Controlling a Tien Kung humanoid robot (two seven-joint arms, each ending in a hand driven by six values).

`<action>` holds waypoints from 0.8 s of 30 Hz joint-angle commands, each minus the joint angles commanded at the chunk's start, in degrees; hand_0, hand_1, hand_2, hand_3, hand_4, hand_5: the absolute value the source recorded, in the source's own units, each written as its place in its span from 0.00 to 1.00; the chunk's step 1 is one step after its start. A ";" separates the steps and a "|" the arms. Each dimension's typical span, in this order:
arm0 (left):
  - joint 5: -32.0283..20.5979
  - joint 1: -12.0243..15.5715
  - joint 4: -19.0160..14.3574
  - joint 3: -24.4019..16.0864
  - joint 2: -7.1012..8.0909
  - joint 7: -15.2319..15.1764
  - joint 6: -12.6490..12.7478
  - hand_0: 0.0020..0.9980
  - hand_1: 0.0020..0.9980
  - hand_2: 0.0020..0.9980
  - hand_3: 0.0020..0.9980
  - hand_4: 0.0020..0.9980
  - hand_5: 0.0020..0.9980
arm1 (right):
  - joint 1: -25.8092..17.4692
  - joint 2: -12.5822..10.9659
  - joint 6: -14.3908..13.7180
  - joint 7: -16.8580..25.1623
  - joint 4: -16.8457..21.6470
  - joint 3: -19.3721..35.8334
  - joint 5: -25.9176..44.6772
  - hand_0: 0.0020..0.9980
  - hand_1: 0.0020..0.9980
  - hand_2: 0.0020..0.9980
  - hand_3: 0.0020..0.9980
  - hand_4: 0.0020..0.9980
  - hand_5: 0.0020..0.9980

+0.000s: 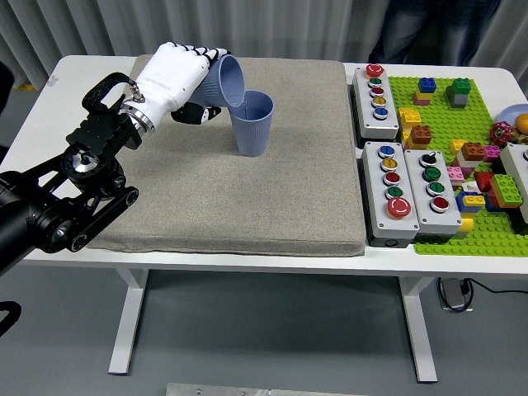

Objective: Pick cup pour cup place

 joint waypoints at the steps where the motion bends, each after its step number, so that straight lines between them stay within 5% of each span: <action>1: 0.00 -0.19 0.13 0.21 0.07 0.11 -0.04 0.47 0.49 0.57 0.50 0.72 0.13 | 0.03 0.00 0.02 -0.01 0.00 -0.01 -0.04 0.68 0.62 0.59 0.58 0.00 0.20; 24: 0.00 -3.17 0.82 3.98 0.84 1.37 -0.61 0.47 0.48 0.57 0.50 0.72 0.13 | 0.35 -0.06 0.10 -0.04 -0.02 -0.13 0.31 0.68 0.62 0.59 0.57 0.00 0.21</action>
